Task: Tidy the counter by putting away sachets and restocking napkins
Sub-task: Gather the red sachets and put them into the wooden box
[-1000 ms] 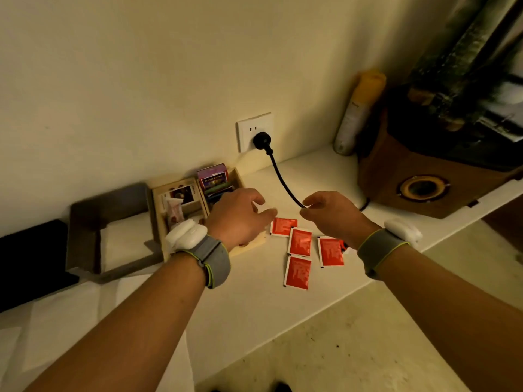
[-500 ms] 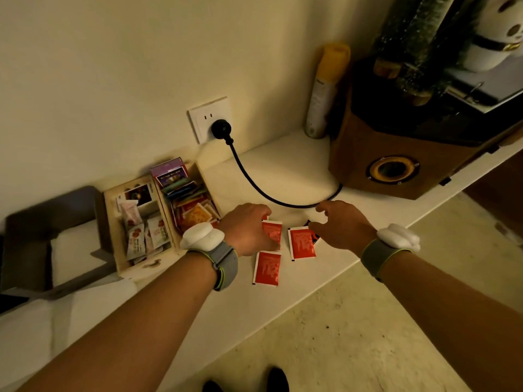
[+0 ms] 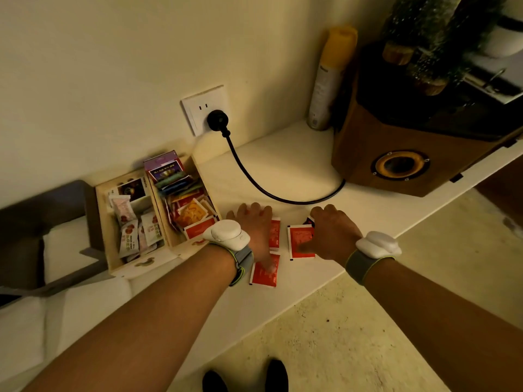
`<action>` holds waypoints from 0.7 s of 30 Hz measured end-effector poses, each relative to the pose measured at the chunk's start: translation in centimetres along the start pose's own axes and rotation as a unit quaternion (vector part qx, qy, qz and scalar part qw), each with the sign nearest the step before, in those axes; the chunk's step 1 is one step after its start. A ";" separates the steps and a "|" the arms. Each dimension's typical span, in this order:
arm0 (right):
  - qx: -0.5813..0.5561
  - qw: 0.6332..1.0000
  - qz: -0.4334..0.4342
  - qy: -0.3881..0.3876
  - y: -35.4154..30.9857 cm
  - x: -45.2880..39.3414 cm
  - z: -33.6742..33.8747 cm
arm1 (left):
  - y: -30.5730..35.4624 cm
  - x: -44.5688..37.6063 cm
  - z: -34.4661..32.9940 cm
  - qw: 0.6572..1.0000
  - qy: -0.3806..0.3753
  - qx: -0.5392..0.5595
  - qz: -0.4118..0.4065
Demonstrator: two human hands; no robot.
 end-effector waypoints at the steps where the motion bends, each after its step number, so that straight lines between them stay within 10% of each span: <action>1: -0.004 1.000 0.000 -0.001 -0.2 -0.1 0.0 | 0.0 -0.1 0.1 1.000 0.004 0.003 -0.001; 21: -0.213 0.976 -0.027 -0.024 -1.0 0.8 -2.2 | 0.9 1.3 -0.5 0.985 -0.010 0.169 0.041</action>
Point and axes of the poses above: each hand's wrist, its own x-axis away from the middle knuckle, its own z-axis out of the back of the hand, y = z × x, the point moved 4 cm from there along -x, towards the middle knuckle, and after that the axes turned 10 degrees about y, right-handed, at the moved point
